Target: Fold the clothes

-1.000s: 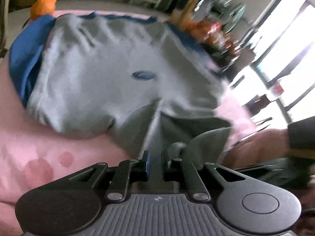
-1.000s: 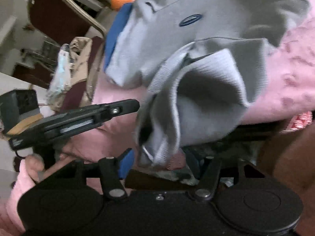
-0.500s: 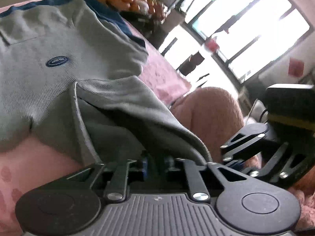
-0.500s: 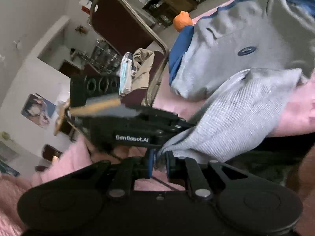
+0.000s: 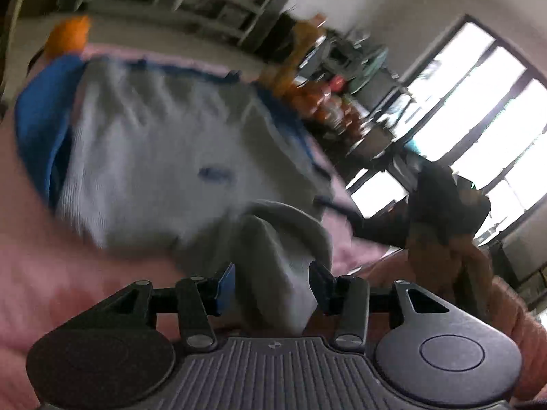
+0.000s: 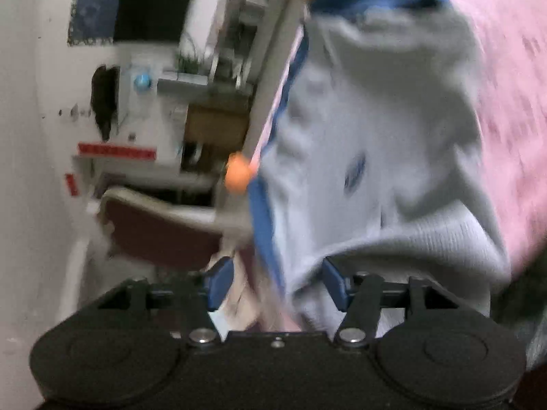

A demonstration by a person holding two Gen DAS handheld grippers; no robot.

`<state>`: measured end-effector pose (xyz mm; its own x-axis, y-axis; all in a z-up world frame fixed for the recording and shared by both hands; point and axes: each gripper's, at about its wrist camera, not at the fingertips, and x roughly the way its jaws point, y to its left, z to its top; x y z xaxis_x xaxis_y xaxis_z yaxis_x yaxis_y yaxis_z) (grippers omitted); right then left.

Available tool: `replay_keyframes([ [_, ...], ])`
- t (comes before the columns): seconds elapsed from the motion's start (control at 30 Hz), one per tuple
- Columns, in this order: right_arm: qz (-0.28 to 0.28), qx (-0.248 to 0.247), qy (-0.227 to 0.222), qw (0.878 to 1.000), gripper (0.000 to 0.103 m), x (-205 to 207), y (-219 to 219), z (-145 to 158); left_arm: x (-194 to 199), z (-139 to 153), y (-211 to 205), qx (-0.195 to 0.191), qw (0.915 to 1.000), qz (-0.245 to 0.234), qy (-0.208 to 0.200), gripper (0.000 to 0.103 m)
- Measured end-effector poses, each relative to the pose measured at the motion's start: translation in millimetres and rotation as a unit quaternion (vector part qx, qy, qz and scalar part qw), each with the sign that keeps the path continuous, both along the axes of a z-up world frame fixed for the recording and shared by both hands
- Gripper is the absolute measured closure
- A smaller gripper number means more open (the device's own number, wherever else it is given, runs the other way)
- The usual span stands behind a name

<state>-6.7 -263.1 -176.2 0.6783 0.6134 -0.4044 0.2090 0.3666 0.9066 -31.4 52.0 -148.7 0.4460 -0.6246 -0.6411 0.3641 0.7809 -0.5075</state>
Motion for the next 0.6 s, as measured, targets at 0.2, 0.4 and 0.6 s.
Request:
replay_keyframes([
  [0.2, 0.065, -0.158, 0.014, 0.985, 0.049, 9.3, 7.2, 13.7, 8.8, -25.6, -14.2, 0.045, 0.9987, 0.015, 0.019, 0.057],
  [0.4, 0.199, -0.275, -0.016, 0.94, 0.062, -3.3, 54.5, 7.6, 19.7, -34.0, -0.2, 0.031, 0.9968, 0.071, 0.018, 0.059],
  [0.6, 0.236, -0.362, -0.033, 0.901, 0.06, 14.5, 109.0, -4.7, 11.1, -16.2, 20.9, 0.009, 0.9949, 0.1, -0.006, 0.059],
])
